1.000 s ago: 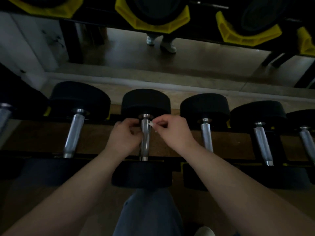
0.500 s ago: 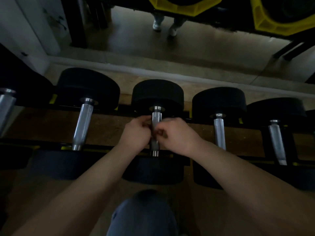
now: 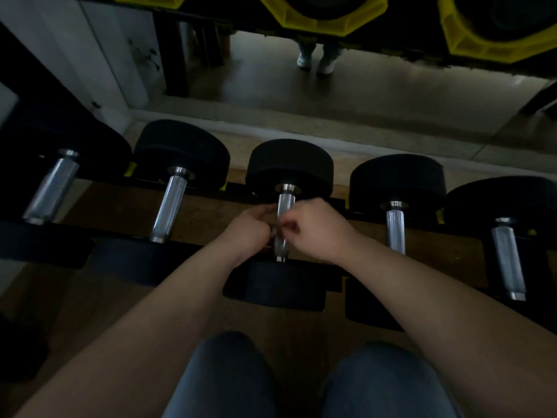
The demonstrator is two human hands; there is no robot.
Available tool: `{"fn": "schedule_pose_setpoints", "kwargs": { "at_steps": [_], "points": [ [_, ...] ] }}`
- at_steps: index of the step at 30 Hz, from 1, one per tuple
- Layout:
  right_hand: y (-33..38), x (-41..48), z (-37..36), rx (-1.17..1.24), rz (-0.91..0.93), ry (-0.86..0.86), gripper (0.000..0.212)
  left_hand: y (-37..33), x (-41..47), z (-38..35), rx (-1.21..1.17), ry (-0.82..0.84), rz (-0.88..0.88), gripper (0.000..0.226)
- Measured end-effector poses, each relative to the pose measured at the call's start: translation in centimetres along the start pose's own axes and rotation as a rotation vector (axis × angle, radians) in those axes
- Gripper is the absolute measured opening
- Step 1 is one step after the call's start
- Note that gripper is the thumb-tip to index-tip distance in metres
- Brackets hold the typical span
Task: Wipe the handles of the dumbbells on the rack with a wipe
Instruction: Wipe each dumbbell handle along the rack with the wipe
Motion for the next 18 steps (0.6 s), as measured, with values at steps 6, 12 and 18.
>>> {"fn": "schedule_pose_setpoints", "kwargs": {
  "at_steps": [6, 12, 18],
  "points": [
    [-1.7, 1.3, 0.9, -0.009, -0.118, -0.099, 0.020, -0.1, 0.2, -0.3, -0.025, -0.018, 0.065, 0.062],
    [-0.4, -2.2, 0.1, 0.102, 0.108, 0.137, 0.012, 0.0, 0.1, -0.3, -0.077, -0.021, 0.095, 0.061],
    [-2.7, 1.0, 0.7, 0.054, -0.163, -0.207, 0.014, -0.6, -0.3, -0.5, 0.000, -0.018, 0.115, 0.049]
  ]
}}
Point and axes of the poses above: each hand's wrist, its own x-axis towards the middle knuckle, its own z-axis out of the back of the hand, y = z × x, the point moved 1 cm from there along x, towards the middle knuckle, and after that the axes turned 2 degrees about z, right-handed, at the moved point
